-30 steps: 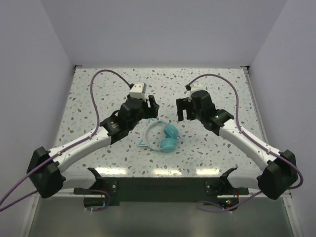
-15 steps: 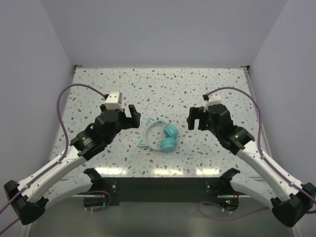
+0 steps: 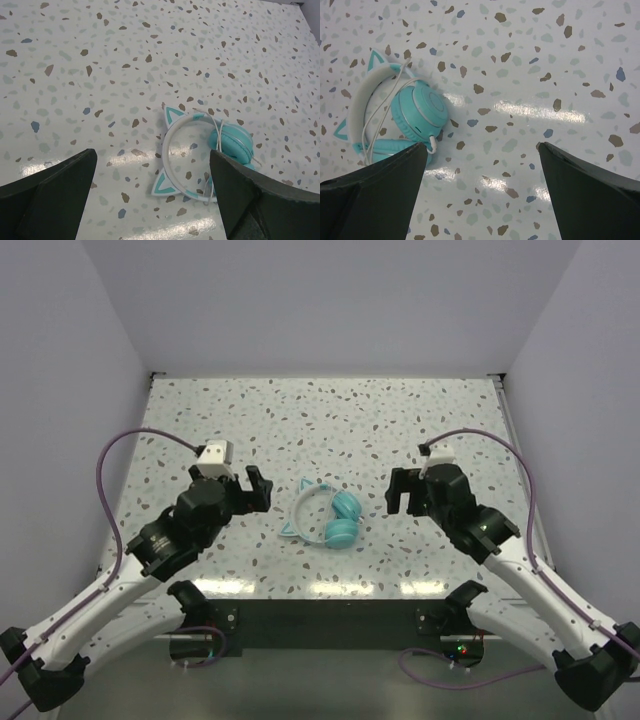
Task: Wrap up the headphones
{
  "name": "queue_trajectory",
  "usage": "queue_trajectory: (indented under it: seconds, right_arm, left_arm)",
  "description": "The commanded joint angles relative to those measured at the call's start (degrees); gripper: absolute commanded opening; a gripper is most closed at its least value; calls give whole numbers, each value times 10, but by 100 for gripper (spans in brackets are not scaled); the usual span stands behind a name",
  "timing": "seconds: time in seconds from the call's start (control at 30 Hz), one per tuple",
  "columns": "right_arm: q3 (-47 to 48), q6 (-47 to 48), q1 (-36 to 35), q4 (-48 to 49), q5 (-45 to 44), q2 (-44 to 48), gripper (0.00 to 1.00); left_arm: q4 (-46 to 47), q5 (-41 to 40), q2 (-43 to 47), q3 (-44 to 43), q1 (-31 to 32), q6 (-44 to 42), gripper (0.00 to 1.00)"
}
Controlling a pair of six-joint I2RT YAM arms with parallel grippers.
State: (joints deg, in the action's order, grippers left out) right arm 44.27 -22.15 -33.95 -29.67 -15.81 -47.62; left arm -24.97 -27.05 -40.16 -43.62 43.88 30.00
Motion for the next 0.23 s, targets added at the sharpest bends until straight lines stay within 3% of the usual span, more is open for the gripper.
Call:
queue_trajectory:
  seconds: [0.0, 0.2]
  right_arm:
    - [0, -9, 2, 1, -11, 9, 99]
    - [-1, -7, 3, 4, -7, 7, 99]
  left_arm:
    - [5, -6, 1, 4, -3, 8, 100]
    - [12, -9, 1, 5, -2, 5, 100]
